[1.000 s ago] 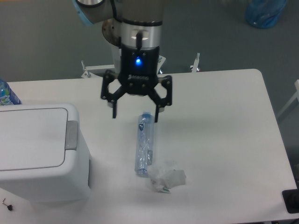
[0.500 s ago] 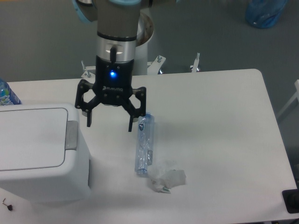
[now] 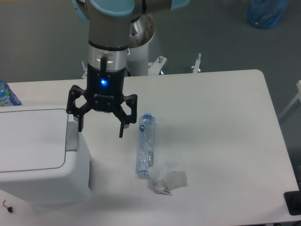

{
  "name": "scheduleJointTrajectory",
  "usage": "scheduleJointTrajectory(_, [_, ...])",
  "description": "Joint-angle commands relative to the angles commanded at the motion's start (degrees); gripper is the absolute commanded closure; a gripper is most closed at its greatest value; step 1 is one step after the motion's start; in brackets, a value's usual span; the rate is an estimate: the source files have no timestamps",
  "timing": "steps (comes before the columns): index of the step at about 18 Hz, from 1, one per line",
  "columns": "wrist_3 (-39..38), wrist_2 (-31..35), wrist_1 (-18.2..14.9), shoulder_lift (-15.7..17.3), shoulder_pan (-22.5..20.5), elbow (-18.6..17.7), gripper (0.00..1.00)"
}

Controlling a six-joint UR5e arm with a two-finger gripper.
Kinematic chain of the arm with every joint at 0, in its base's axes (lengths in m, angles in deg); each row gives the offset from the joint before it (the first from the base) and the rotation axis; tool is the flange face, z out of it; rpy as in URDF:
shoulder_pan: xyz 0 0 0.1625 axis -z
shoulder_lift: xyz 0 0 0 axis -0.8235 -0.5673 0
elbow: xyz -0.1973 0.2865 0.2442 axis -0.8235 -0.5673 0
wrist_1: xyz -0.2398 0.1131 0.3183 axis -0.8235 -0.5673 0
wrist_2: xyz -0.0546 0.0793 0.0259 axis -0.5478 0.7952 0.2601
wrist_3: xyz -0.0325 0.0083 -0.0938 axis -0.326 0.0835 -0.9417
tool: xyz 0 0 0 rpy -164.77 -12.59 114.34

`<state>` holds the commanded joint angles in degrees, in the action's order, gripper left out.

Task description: Open the trash can

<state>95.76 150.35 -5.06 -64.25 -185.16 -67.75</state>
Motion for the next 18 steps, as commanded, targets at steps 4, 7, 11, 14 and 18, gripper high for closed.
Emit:
scheduleJointTrajectory(4, [0.00,0.00,0.00,-0.26,0.17,0.00,0.00])
scheduleJointTrajectory(7, [0.00,0.00,0.00,-0.44,0.61,-0.18,0.00])
scheduleJointTrajectory(11, [-0.09,0.00,-0.09,-0.79,0.79,-0.18,0.00])
scheduleJointTrajectory(14, [0.00,0.00,0.00,-0.79,1.14,-0.44,0.00])
scheduleJointTrajectory(18, [0.00,0.09,0.00,-0.88,1.14,-0.53,0.00])
